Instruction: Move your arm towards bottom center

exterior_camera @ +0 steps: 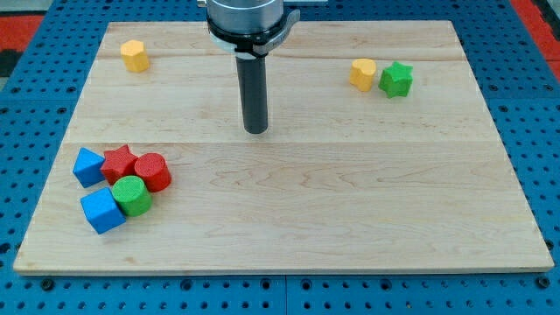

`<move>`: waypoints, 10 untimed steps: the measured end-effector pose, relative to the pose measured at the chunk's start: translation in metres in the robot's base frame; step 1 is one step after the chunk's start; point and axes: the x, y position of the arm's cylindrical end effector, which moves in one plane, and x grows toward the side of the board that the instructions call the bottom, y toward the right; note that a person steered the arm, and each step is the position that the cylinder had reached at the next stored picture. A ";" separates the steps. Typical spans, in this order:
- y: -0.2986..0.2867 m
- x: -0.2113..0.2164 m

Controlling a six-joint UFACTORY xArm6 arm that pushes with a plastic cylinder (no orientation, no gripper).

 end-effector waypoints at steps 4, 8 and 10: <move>0.000 0.071; 0.000 0.108; -0.048 0.122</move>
